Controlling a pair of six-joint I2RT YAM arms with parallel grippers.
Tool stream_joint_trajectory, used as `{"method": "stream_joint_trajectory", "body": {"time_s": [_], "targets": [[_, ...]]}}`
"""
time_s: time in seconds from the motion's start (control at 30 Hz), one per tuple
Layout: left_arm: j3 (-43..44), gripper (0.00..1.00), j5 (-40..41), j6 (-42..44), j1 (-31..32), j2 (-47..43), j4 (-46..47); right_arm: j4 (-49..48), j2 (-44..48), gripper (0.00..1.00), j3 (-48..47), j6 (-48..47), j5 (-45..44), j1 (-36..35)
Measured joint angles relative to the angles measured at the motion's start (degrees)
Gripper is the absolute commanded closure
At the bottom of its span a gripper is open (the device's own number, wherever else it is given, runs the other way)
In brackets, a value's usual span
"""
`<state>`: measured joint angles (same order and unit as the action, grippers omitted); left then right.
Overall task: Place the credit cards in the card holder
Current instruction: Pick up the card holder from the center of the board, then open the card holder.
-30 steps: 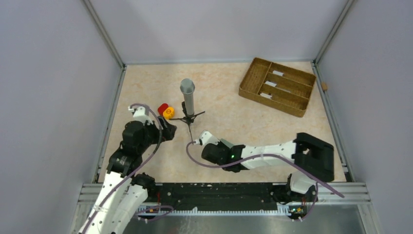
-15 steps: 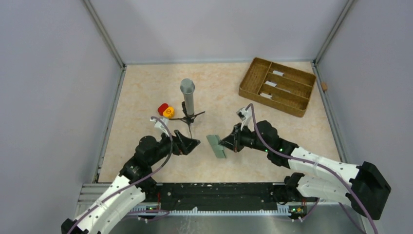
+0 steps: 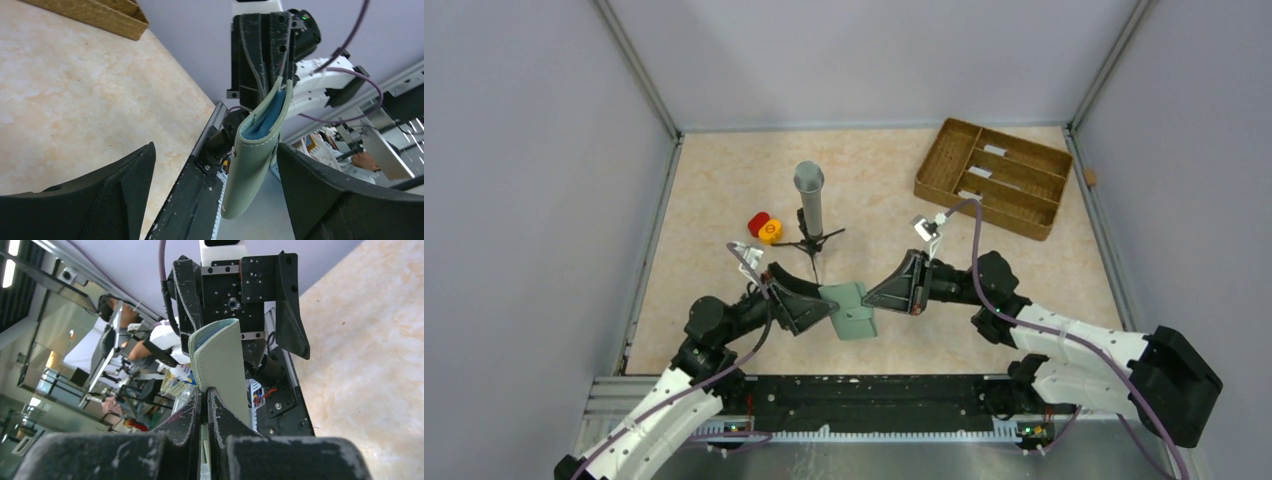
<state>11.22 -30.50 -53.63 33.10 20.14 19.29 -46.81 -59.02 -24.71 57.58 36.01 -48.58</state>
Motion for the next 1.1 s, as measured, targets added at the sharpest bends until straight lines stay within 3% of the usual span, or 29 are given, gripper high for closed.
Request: {"method": "stream_joint_trajectory", "body": {"time_s": [0.1, 0.33, 0.43, 0.47, 0.5, 0.57, 0.63, 0.7, 0.8, 0.9, 1.1], "targets": [[0.0, 0.33, -2.19, -1.9, 0.0, -0.07, 2.84, -3.13, -0.98, 1.0, 0.0, 2.12, 1.33, 0.0], [-0.37, 0.56, -5.22, -5.86, 0.42, 2.32, 8.63, -4.35, -2.21, 1.0, 0.0, 3.1, 2.47, 0.0], [-1.46, 0.84, -5.62, -8.37, 1.27, 4.52, 13.42, -3.69, -2.38, 1.0, 0.0, 2.89, 2.49, 0.0], [-1.75, 0.94, -5.97, -8.85, 1.6, 5.62, 15.17, -3.08, -2.36, 0.96, 0.0, 2.62, 2.58, 0.07], [-1.86, 1.0, -6.16, -9.49, 1.68, 6.36, 16.31, -2.05, -2.27, 0.75, -0.02, 2.12, 2.67, 0.39], [-1.99, 1.0, -6.03, -10.01, 1.84, 6.88, 17.05, 0.61, -1.97, 0.48, -0.24, 1.25, 2.67, 1.11], [-2.01, 1.0, -4.98, -9.57, 2.19, 6.34, 14.78, 7.85, -1.57, 0.33, -2.01, -2.43, 2.67, 1.7], [-1.44, 1.0, -3.06, -8.02, 2.29, 4.87, 8.74, 15.06, -0.81, 0.26, -3.91, -5.95, 2.12, 1.95], [0.66, 1.0, 0.61, -5.44, 2.36, 3.41, -2.21, 27.47, 2.27, 0.32, -7.41, -13.33, -0.37, 2.16], [2.16, 1.0, 2.95, -4.07, 2.36, 3.41, -8.85, 36.81, 4.37, 0.48, -11.15, -20.02, -2.21, 2.21], [3.28, 1.0, 1.29, -2.93, 2.43, 9.6, -13.33, 43.43, 2.99, 0.57, -14.1, -26.6, -0.37, 1.18]]}}
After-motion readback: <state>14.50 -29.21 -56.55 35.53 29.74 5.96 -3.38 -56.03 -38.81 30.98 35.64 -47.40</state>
